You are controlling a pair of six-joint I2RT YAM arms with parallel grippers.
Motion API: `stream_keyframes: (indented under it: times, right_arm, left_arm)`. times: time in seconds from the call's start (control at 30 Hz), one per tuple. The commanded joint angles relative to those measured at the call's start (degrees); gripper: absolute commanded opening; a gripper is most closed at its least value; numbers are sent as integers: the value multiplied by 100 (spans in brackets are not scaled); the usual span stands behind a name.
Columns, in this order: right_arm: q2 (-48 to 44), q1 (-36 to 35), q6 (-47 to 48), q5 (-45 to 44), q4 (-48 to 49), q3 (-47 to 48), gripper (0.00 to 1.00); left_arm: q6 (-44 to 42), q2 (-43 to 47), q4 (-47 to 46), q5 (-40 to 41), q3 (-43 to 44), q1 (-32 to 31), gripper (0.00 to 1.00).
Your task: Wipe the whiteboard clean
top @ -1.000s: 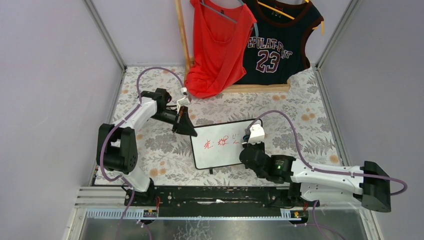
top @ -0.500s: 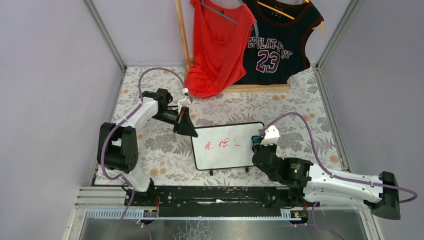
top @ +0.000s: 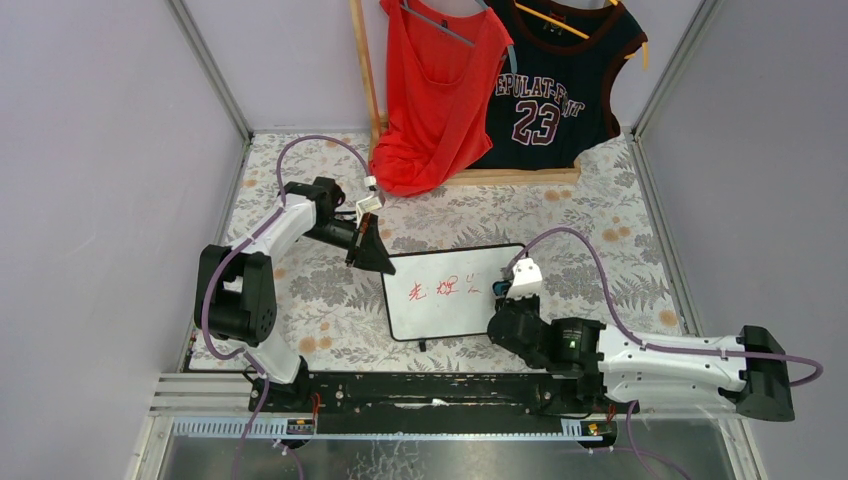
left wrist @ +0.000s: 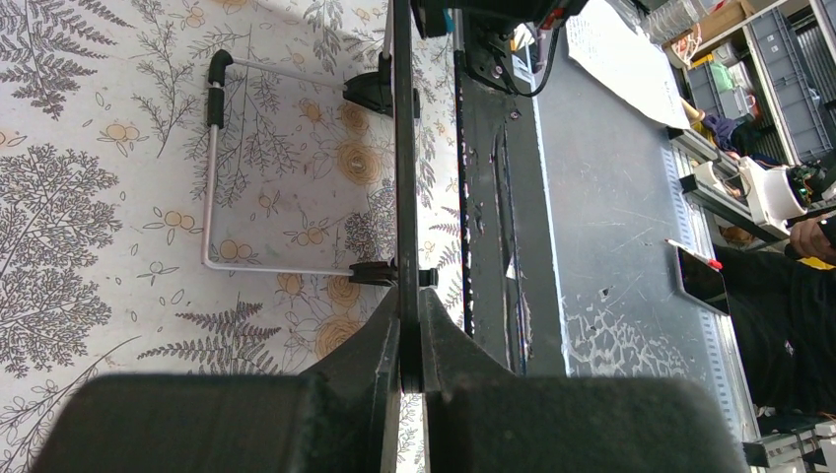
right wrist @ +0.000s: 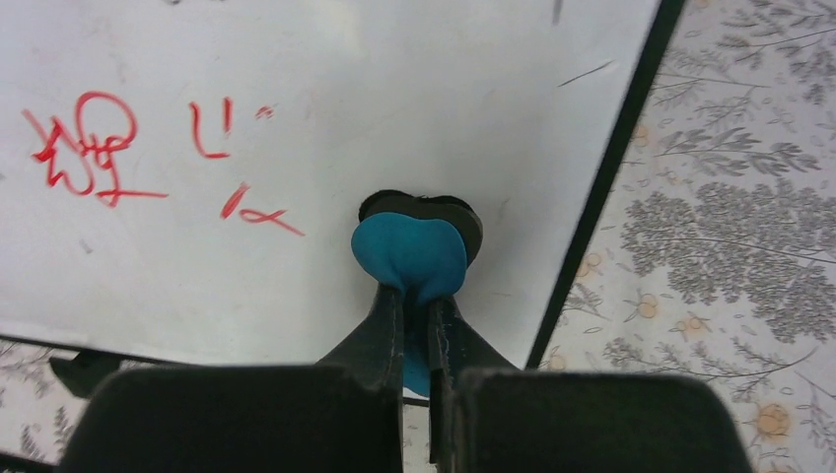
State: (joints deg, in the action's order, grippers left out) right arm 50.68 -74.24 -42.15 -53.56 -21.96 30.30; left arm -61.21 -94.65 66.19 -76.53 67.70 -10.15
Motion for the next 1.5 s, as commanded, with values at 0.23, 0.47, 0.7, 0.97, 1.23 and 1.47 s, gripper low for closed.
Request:
stream_keyframes:
  times: [0.23, 0.47, 0.7, 0.97, 1.23, 1.47]
  right_arm:
    - [1122, -653, -432, -192, 283, 620, 0]
    - [799, -649, -33, -517, 383, 680, 0]
    - [1768, -618, 490, -699, 183, 1517, 0]
    - [1572, 91, 1124, -401, 701, 1393, 0]
    - [852, 590, 1231, -536, 361, 1020, 0]
    - [740, 603, 1261, -87, 593, 922, 0]
  left_arm:
    - [-290, -53, -1, 383, -22, -109, 0]
    - [-289, -42, 0, 381, -41, -121, 0]
    - [-282, -63, 7, 400, -18, -145, 0]
    - [-252, 50, 0, 441, -63, -145, 0]
    - [-243, 69, 0, 434, -61, -145, 0]
    - [-244, 64, -1, 429, -44, -148, 0]
